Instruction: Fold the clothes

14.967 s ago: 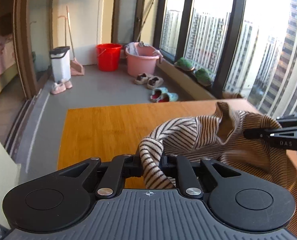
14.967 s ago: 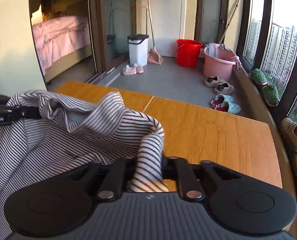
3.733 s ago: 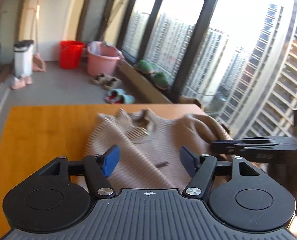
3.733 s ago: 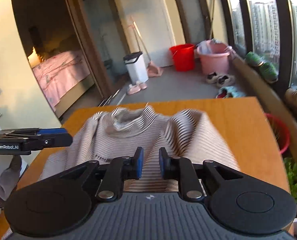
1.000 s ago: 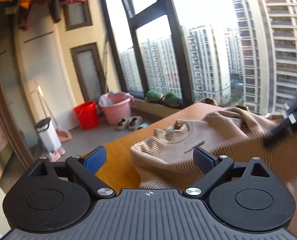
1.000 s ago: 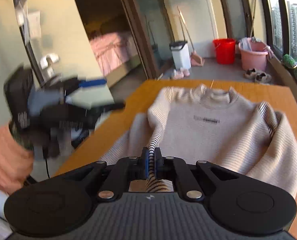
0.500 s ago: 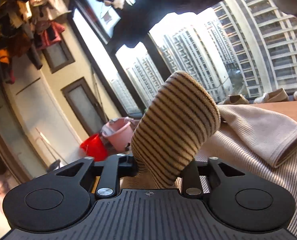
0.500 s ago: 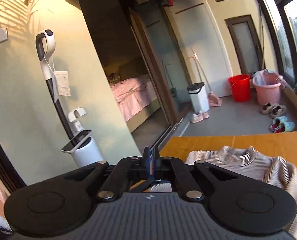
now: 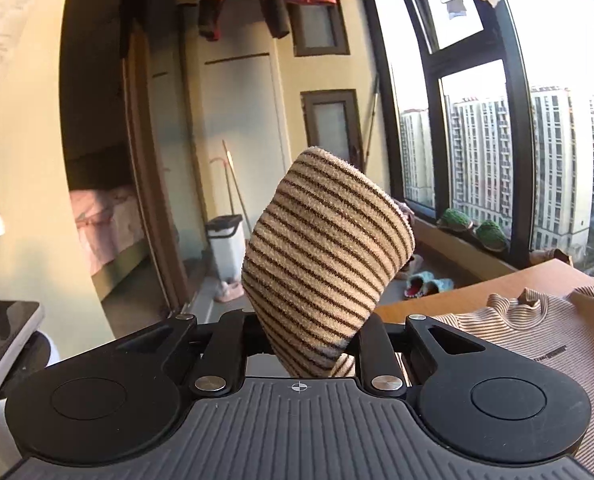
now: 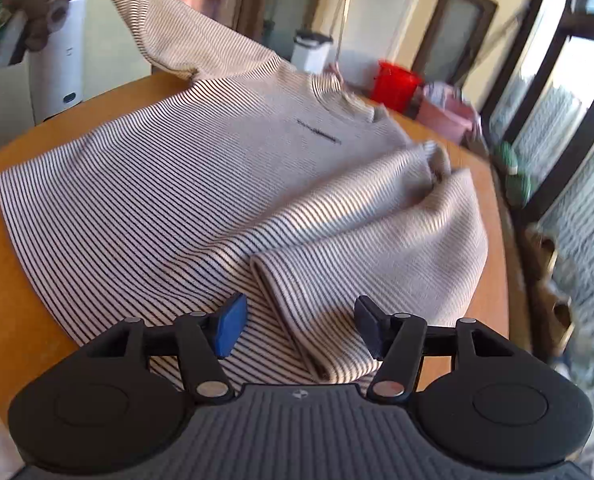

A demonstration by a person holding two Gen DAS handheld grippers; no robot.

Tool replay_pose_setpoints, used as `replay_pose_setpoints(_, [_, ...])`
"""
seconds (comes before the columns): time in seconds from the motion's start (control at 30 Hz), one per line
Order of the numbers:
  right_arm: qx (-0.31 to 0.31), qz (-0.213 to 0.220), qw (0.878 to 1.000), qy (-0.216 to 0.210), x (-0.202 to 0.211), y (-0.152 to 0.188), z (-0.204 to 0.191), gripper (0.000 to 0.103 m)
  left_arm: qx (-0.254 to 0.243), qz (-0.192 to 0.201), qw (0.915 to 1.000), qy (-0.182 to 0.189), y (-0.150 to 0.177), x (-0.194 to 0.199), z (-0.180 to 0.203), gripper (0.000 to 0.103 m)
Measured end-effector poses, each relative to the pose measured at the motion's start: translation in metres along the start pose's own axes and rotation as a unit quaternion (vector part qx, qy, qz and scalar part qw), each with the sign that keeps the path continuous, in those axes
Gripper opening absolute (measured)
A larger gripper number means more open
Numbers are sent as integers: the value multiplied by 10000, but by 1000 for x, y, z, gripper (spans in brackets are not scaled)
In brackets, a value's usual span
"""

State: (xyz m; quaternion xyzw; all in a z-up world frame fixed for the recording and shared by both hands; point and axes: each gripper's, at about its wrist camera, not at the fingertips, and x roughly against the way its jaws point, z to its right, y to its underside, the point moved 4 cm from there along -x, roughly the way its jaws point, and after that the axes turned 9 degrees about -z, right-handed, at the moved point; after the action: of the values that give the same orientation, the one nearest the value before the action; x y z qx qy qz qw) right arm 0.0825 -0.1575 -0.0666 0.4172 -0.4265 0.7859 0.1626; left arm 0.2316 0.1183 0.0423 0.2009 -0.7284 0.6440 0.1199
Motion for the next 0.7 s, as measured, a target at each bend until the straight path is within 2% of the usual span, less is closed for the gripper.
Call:
replay_pose_setpoints(0.03, [180, 93, 9994, 284, 2, -2, -1, 8, 3, -47, 10000, 24, 3, -1, 1, 20])
replay_pose_setpoints(0.1, [-130, 441, 9951, 871, 21, -14, 38, 8, -7, -117, 9999, 86, 8, -2, 2, 20])
replay_pose_setpoints(0.17, [-440, 787, 9853, 1453, 40, -26, 76, 8, -12, -147, 9998, 134, 11, -3, 1, 22])
replay_pose_setpoints(0.2, [-623, 972, 9779, 1743, 51, -32, 96, 8, 5, -152, 9998, 139, 11, -2, 0, 24])
replay_pose_setpoints(0.27, [-1531, 1603, 9508, 2165, 92, -46, 153, 8, 65, -173, 9997, 161, 11, -3, -3, 26])
replay_pose_setpoints(0.33, [-2059, 2037, 9307, 2233, 120, -56, 189, 8, 157, -223, 9994, 229, 9, -4, -6, 31])
replay_pose_setpoints(0.37, [-2162, 2155, 9250, 2262, 127, -60, 198, 8, 227, -251, 9990, 290, 9, -4, -8, 40])
replay_pose_setpoints(0.4, [-2251, 2211, 9243, 2148, 126, -62, 200, 8, 304, -279, 9985, 358, 9, -4, -10, 49])
replay_pose_setpoints(0.53, [-2603, 2419, 9194, 1683, 124, -71, 211, 8, 578, -443, 9940, 822, 9, -2, -14, 50])
replay_pose_setpoints(0.63, [-2840, 2357, 9197, 1339, 106, -68, 218, 8, 756, -523, 9929, 756, 8, -2, -20, 50])
replay_pose_setpoints(0.7, [-2920, 2286, 9201, 1264, 94, -67, 221, 8, 883, -507, 9920, 748, 7, -1, -28, 52])
